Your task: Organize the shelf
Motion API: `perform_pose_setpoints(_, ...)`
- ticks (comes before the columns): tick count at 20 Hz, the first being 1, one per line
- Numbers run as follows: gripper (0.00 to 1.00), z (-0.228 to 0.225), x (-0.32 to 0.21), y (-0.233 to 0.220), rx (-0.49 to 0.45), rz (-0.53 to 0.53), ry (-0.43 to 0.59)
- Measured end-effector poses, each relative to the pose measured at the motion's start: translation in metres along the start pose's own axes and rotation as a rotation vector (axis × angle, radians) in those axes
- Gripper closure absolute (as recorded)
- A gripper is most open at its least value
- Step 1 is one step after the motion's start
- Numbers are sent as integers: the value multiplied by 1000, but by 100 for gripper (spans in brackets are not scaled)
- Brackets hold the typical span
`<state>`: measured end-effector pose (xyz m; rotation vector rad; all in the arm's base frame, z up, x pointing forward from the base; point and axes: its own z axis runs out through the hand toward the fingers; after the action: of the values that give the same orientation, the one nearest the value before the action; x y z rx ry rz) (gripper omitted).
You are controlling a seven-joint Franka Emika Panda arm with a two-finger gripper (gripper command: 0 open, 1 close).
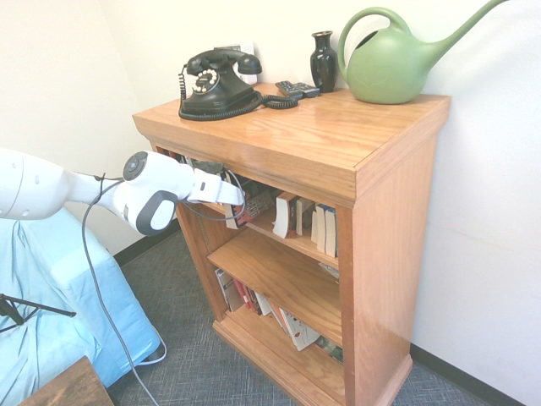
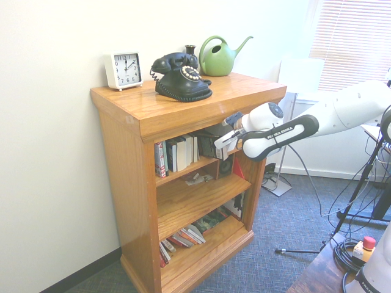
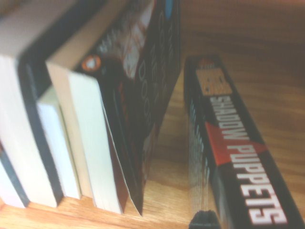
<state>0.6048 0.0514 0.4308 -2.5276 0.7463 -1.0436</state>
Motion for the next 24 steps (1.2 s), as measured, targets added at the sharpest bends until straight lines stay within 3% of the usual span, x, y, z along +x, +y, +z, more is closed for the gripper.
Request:
perform_pose_setpoints(14,100,6,0,0,-1,-13,5)
perform_pose_setpoints(15,0,6,0,0,-2,-16,6)
perform_pose_setpoints(24,0,6,0,0,-7,-23,2)
